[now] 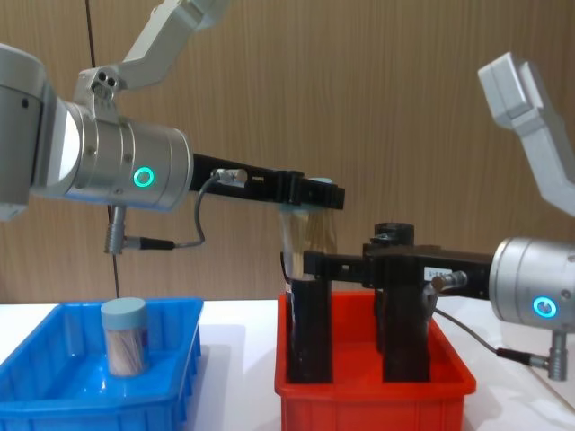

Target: Pick the cotton swabs from the blue box and place them into the white box.

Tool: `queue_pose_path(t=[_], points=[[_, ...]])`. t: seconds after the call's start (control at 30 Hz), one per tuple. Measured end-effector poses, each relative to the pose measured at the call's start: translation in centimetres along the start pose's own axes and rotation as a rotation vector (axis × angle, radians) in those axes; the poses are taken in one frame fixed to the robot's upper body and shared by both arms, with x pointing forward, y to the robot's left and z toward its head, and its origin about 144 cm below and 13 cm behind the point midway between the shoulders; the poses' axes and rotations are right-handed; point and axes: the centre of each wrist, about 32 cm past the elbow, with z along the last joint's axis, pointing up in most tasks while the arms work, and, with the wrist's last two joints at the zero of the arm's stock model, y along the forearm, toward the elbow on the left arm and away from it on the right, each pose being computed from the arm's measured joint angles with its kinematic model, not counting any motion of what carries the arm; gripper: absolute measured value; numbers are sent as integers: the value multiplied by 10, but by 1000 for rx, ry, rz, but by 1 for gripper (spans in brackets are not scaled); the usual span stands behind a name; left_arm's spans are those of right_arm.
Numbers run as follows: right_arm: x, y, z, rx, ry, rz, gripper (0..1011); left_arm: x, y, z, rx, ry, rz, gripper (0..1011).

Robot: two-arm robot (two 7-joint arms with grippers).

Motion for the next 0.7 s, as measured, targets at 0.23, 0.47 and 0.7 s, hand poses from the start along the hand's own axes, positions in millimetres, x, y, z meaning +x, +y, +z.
queue_pose_path(t=[0.23, 0.47, 0.7], points=[[1, 7, 1, -4, -4, 5, 1003, 0, 0, 0, 0, 0, 0, 669], [1, 13, 2, -4, -5, 9, 1003, 0, 0, 0, 0, 0, 0, 669], [1, 19, 3, -4, -8, 13, 1003, 0, 0, 0, 0, 0, 0, 669]])
